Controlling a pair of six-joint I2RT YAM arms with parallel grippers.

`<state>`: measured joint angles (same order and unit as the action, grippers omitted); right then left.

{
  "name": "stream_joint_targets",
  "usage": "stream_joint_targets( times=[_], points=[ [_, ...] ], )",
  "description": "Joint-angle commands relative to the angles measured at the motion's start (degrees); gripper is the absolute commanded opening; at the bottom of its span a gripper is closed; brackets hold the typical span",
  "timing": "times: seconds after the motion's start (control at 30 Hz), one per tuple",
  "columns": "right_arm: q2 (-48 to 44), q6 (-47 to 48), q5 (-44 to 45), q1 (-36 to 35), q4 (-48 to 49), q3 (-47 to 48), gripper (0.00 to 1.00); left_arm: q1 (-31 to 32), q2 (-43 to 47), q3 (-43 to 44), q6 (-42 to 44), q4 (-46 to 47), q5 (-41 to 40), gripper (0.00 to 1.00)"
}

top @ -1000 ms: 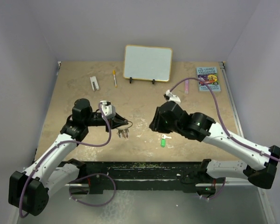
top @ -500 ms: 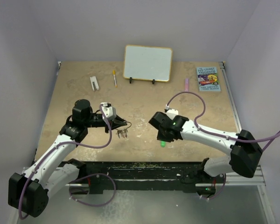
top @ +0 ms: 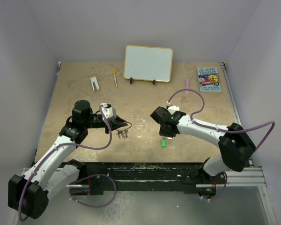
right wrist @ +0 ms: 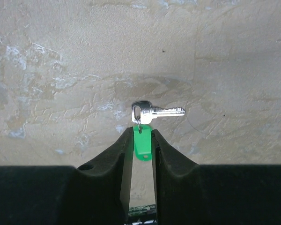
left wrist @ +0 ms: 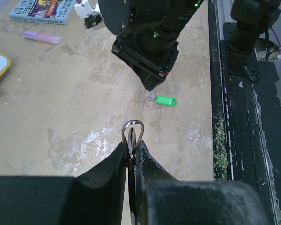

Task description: Put the keys on the keyring

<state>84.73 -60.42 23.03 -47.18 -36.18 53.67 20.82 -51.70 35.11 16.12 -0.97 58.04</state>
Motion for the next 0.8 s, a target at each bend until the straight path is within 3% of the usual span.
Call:
stream_joint_targets(
  times=[0.0,0.77],
  points=[
    [1.9,2.2,0.0,0.3,2.1,0.7,0.25,0.3,1.3,0.0,1.1,3.5,0.2,0.04],
    [4.1,1.7,-1.3,0.3,3.7,-1.4,0.21,0.3,1.9,-1.1,-0.2,5.7,0.0,0.05]
  ],
)
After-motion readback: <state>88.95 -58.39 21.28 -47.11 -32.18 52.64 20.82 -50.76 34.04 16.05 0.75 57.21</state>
